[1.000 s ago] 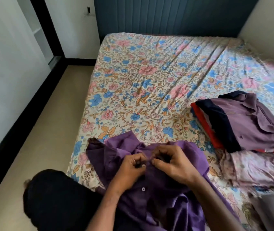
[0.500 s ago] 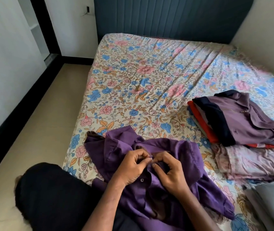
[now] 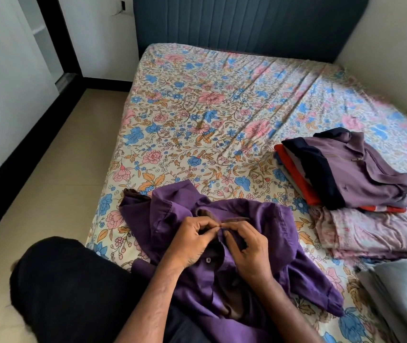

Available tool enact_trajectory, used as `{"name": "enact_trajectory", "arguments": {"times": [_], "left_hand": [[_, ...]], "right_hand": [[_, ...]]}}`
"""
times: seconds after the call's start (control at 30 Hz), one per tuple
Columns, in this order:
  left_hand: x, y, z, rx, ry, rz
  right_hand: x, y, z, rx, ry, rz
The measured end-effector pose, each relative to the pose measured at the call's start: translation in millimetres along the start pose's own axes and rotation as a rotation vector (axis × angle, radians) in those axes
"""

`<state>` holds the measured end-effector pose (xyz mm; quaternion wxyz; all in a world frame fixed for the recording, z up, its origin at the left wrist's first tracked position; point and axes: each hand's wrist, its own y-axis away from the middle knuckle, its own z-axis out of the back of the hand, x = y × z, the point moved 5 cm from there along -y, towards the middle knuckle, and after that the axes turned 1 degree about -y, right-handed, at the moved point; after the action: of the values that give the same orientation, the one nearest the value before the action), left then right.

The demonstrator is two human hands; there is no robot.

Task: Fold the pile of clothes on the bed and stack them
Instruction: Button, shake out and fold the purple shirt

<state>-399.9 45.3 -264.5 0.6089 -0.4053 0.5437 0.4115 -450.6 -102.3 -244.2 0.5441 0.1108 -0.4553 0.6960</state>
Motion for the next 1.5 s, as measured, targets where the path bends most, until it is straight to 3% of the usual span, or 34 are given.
{"name": "enact_trajectory", "arguments": {"times": [0.2, 0.43, 0.6, 0.77, 0.87, 1.0, 1.13, 1.27, 1.4, 1.5], "left_hand": [[-3.4, 4.7, -1.5, 0.043, 0.074, 0.004], [2.7, 2.3, -3.4, -0.010, -0.005, 0.002], [1.5, 5.8, -5.0, 0.021, -0.005, -0.010], [-2.6, 7.7, -7.6, 0.041, 0.035, -0.027], [-0.7, 6.4, -3.9, 0.015, 0.097, -0.004], [-0.3, 6.4, -5.2, 0.102, 0.204, 0.064], [-1.7, 6.3, -3.0, 0.087, 0.218, 0.040], [-2.4, 7.8, 0.5, 0.053, 0.258, 0.033], [-3.0, 6.0, -0.3, 0.027, 0.266, 0.061], [-3.7, 4.0, 1.5, -0.039, 0.253, 0.085]], "right_hand": [[1.1, -3.1, -0.2, 0.032, 0.010, -0.040], [0.9, -8.1, 1.0, 0.065, 0.031, -0.192], [5.6, -21.6, 14.3, 0.273, -0.048, -0.354], [18.2, -36.3, 9.4, 0.458, 0.265, -0.241], [21.1, -37.6, 4.6, 0.495, 0.224, -0.255], [24.3, -40.7, 11.0, 0.599, 0.112, -0.219], [27.6, -47.3, 9.6, 0.543, 0.166, -0.075], [13.8, -46.3, 12.2, 0.459, 0.072, -0.220], [14.2, -49.8, 17.5, 0.427, 0.068, -0.249], [25.5, -51.0, 32.6, 0.220, 0.191, -0.165]]}}
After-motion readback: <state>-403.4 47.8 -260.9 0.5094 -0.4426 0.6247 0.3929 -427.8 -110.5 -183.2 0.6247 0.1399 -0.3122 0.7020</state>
